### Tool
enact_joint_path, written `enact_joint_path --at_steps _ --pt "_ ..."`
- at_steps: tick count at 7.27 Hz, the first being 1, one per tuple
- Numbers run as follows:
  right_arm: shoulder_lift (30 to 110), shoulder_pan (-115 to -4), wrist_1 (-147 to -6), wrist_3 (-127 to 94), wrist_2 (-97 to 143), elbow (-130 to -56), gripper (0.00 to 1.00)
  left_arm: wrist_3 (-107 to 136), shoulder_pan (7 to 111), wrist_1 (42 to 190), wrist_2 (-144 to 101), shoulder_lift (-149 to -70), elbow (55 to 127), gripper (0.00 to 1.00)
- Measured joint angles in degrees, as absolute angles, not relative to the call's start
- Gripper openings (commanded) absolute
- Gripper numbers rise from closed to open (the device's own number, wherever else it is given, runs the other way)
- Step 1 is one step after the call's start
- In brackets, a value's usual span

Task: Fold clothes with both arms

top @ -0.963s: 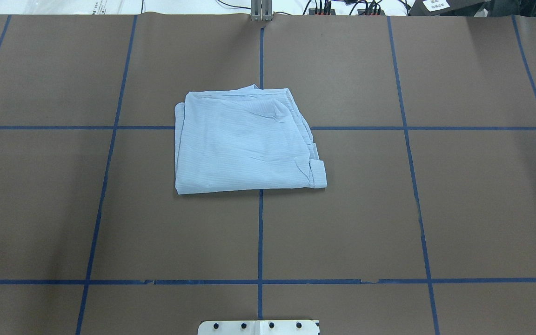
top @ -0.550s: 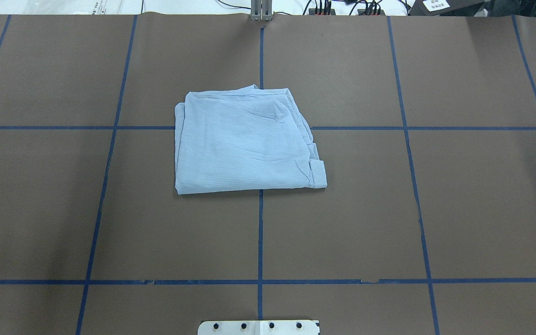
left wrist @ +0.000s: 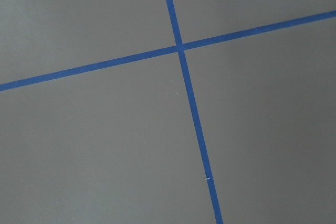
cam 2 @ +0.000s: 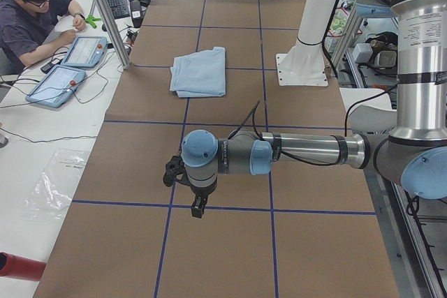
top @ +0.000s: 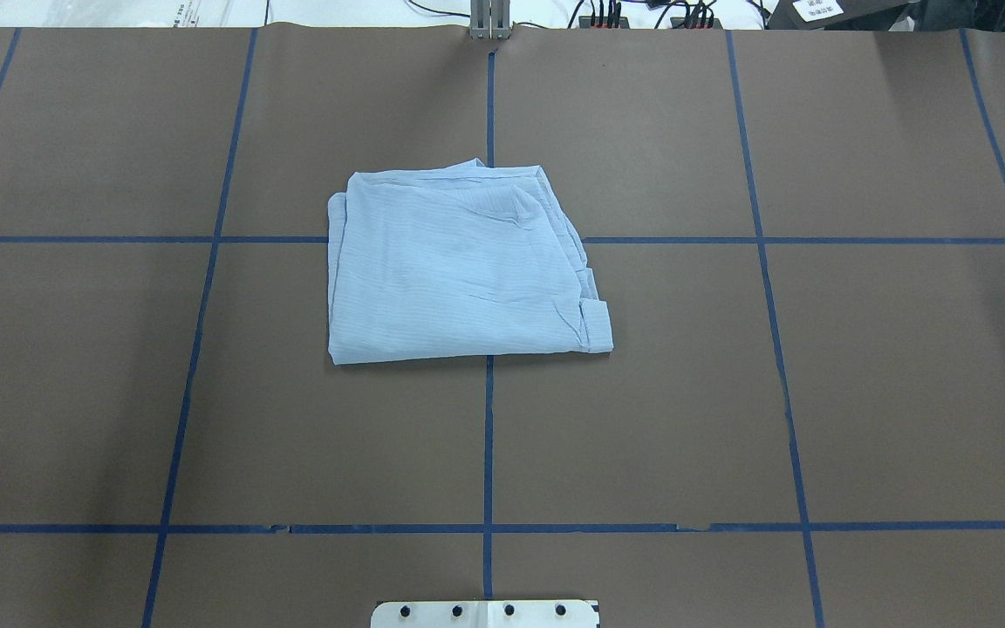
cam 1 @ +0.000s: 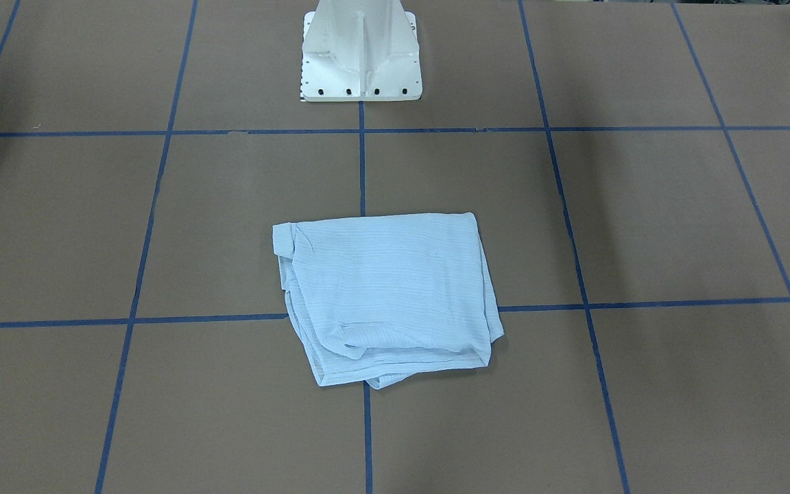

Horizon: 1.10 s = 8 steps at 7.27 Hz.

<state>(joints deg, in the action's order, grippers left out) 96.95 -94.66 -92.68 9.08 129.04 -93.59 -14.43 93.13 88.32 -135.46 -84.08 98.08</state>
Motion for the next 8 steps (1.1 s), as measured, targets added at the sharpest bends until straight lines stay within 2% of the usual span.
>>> enact_joint_path --at_steps 8 --pt "94.7 -90.92 -90.01 8.62 130.52 -95.65 1.0 -14.42 93.4 88.31 -134.96 -83.95 98.39 1.0"
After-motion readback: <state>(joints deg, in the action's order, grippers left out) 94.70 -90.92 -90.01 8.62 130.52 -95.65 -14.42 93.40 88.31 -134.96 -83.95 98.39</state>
